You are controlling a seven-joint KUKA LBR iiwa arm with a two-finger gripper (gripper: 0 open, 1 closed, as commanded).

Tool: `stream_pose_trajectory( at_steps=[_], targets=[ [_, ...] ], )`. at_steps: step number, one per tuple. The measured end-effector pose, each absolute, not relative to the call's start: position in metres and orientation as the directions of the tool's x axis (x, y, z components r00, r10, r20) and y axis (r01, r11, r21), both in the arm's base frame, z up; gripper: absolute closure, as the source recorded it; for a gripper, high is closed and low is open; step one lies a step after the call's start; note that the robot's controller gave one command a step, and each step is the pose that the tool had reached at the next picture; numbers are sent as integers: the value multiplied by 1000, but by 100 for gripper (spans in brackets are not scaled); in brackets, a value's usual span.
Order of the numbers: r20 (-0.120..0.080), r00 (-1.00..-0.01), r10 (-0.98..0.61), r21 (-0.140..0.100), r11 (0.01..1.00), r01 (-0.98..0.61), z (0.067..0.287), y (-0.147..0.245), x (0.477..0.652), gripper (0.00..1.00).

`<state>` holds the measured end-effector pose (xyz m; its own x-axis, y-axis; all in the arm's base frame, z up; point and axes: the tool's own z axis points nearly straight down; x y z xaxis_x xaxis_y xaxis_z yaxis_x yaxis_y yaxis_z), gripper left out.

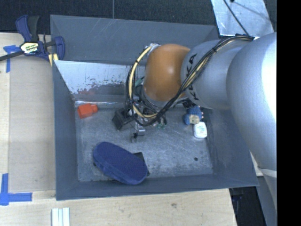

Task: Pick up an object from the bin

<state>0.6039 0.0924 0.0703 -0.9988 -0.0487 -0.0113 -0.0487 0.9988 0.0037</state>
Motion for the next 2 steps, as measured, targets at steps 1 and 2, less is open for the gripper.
stream_pose_trajectory(
  at_steps=[1,2],
  targets=[
    [-27,-999,-45,1,999,-45,76,90,608,100],
    [-4,-997,-72,-1,997,-72,227,94,598,100]
  ],
)
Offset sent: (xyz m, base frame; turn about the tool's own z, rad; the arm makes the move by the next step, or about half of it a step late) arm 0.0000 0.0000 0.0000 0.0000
